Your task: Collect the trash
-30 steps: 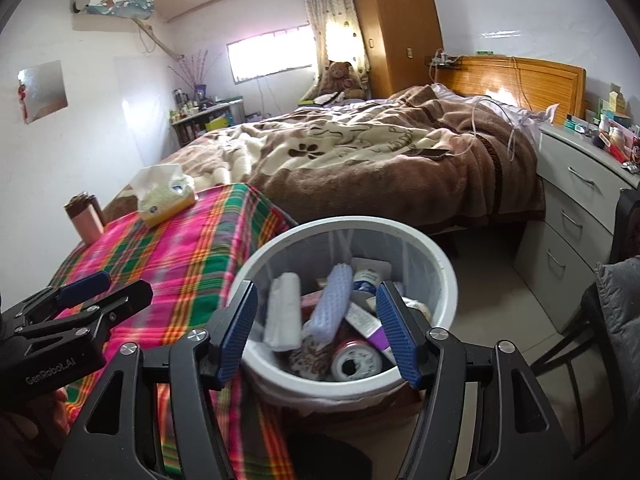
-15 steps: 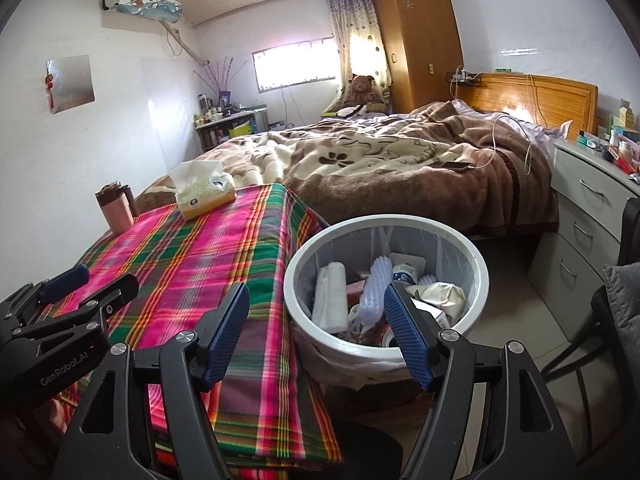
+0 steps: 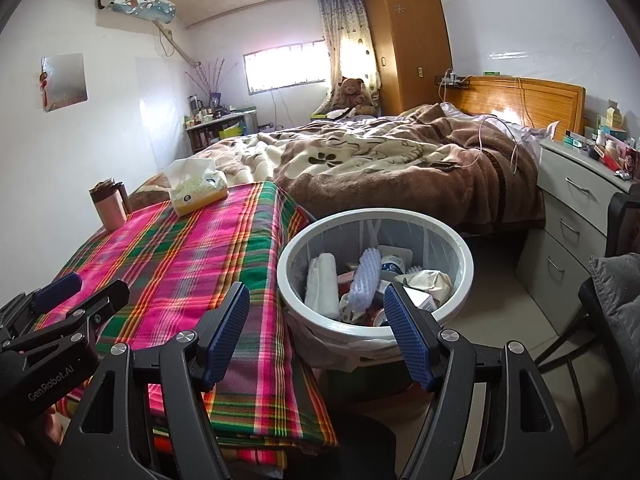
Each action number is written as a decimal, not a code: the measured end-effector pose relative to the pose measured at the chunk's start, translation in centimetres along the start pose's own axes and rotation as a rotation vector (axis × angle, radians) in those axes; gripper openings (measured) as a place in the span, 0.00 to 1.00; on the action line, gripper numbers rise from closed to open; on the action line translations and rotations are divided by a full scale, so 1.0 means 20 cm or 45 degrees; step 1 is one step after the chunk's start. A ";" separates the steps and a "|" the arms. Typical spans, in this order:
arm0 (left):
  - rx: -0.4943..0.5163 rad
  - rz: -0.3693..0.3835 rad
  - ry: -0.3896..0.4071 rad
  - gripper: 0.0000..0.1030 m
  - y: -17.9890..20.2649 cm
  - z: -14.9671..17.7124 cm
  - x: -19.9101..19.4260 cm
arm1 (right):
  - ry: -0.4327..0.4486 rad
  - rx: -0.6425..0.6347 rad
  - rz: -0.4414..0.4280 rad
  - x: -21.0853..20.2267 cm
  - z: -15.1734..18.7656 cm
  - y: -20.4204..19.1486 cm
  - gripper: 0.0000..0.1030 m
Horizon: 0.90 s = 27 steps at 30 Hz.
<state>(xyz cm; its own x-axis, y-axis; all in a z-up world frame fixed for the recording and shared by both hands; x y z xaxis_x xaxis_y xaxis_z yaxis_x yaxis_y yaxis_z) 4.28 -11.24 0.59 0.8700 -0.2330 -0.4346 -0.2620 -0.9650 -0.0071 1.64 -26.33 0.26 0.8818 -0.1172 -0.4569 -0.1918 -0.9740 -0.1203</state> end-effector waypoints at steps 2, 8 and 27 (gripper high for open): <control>0.000 -0.001 0.004 0.73 0.00 0.00 -0.01 | 0.008 0.004 0.003 -0.01 0.00 0.00 0.69; -0.010 0.005 0.004 0.73 -0.01 0.00 -0.02 | 0.013 0.004 0.002 -0.01 0.00 0.00 0.69; -0.013 0.008 0.004 0.73 -0.01 0.01 -0.04 | 0.023 0.005 0.003 -0.03 0.00 -0.02 0.69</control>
<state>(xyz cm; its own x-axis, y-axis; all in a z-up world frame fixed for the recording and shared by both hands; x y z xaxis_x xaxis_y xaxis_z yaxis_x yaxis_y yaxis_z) 3.63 -10.88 0.76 0.8698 -0.2393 -0.4316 -0.2631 -0.9648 0.0046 1.20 -25.94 0.65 0.8891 -0.1231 -0.4409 -0.1956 -0.9730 -0.1228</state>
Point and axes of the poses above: each gripper's, at about its wrist camera, not at the fingertips, and x roughly the way its jaws point, y to its right, z to its underside, the point moved 3 cm from there along x, roughly the way its jaws point, and after that the axes turned 4 degrees about y, right-handed, at the moved point
